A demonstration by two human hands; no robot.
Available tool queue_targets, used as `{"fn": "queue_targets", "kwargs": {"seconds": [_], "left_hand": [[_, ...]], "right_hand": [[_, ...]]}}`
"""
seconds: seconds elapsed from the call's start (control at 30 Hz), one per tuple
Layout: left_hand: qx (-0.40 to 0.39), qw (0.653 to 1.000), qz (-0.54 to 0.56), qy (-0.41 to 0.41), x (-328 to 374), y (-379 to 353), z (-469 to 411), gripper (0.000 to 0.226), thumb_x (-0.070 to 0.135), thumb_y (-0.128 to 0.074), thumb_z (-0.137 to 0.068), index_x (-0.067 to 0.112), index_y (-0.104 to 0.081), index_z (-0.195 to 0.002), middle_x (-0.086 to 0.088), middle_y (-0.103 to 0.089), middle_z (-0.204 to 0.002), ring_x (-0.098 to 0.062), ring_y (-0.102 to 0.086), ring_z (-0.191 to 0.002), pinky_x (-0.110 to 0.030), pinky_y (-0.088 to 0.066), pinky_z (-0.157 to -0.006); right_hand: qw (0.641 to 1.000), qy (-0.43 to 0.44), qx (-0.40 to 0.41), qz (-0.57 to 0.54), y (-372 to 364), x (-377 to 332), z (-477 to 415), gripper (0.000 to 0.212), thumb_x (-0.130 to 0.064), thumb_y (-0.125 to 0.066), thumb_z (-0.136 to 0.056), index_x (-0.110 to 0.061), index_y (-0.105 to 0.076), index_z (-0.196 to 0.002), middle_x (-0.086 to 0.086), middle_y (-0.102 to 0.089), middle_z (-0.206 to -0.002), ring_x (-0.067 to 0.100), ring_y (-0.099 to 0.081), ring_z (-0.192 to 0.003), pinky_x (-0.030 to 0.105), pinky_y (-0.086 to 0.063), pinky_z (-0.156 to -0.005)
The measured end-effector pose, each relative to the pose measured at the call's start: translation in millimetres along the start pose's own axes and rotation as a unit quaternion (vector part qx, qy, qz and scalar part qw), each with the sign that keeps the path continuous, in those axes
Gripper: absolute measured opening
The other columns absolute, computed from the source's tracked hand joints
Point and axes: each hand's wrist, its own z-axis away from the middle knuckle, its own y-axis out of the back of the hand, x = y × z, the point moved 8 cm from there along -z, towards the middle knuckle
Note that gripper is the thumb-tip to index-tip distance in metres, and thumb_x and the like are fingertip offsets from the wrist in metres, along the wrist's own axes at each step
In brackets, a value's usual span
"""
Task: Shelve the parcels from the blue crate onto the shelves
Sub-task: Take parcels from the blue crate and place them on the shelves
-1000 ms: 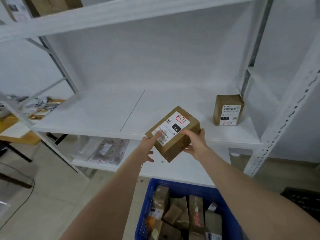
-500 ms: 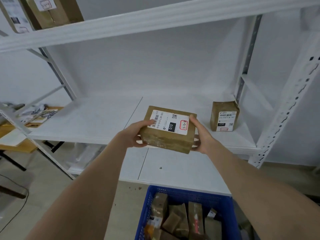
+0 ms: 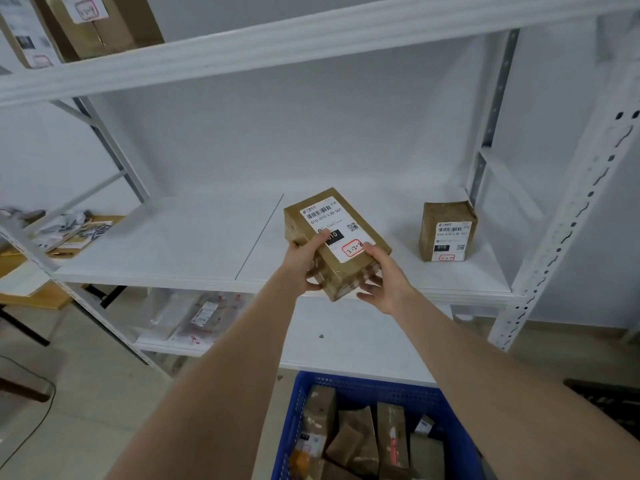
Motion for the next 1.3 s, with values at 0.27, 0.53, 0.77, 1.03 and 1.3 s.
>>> {"fn": "queue_targets", "kwargs": {"seconds": [0.27, 0.53, 0.77, 1.03, 1.3], "left_hand": [[-0.039, 0.995, -0.078, -0.044, 29, 3, 4, 0.044, 0.046, -0.069, -0.081, 0.034, -0.055, -0.121, -0.003, -0.067, -0.113, -0.028, -0.060, -0.110, -0.052, -0.048, -0.092], [-0.026, 0.992, -0.112, -0.044, 27, -1, 17, 0.052, 0.046, -0.065, -0.084, 0.039, -0.045, -0.131, 0.005, -0.068, -0.108, -0.022, -0.061, -0.102, -0.062, -0.043, -0.095], [-0.022, 0.992, -0.102, -0.076, 25, -3, 24, 0.043, 0.041, -0.059, -0.091, 0.036, -0.049, -0.132, 0.003, -0.067, -0.113, -0.023, -0.060, -0.106, -0.057, -0.044, -0.097], [0.013, 0.987, -0.108, -0.118, 40, -8, 39, 0.033, 0.034, -0.051, -0.097, 0.032, -0.052, -0.129, -0.001, -0.066, -0.115, -0.026, -0.062, -0.105, -0.049, -0.048, -0.093], [0.043, 0.981, -0.136, -0.131, 45, -14, 59, 0.032, 0.031, -0.040, -0.102, 0.027, -0.050, -0.131, -0.001, -0.063, -0.110, -0.023, -0.059, -0.098, -0.040, -0.046, -0.081]], "right_hand": [[0.995, 0.004, -0.040, 0.094, -4, -22, 8, 0.050, -0.052, -0.066, -0.083, -0.021, -0.058, -0.122, 0.004, -0.066, -0.109, 0.030, -0.059, -0.110, 0.049, -0.042, -0.105], [0.997, 0.015, -0.043, 0.066, -10, -22, 15, 0.027, -0.037, -0.066, -0.086, -0.020, -0.061, -0.106, 0.009, -0.069, -0.103, 0.028, -0.063, -0.102, 0.045, -0.049, -0.097], [0.992, 0.025, -0.029, 0.122, -3, -30, 19, 0.018, -0.036, -0.061, -0.088, -0.021, -0.060, -0.098, 0.006, -0.066, -0.102, 0.025, -0.058, -0.106, 0.039, -0.039, -0.100], [0.990, 0.044, -0.029, 0.134, -5, -41, 31, 0.054, -0.045, -0.069, -0.082, -0.016, -0.053, -0.125, 0.007, -0.063, -0.111, 0.025, -0.058, -0.101, 0.039, -0.044, -0.090], [0.987, 0.056, -0.023, 0.146, -6, -49, 49, 0.047, -0.039, -0.064, -0.086, -0.013, -0.054, -0.124, 0.008, -0.064, -0.107, 0.028, -0.057, -0.103, 0.039, -0.043, -0.088]]}}
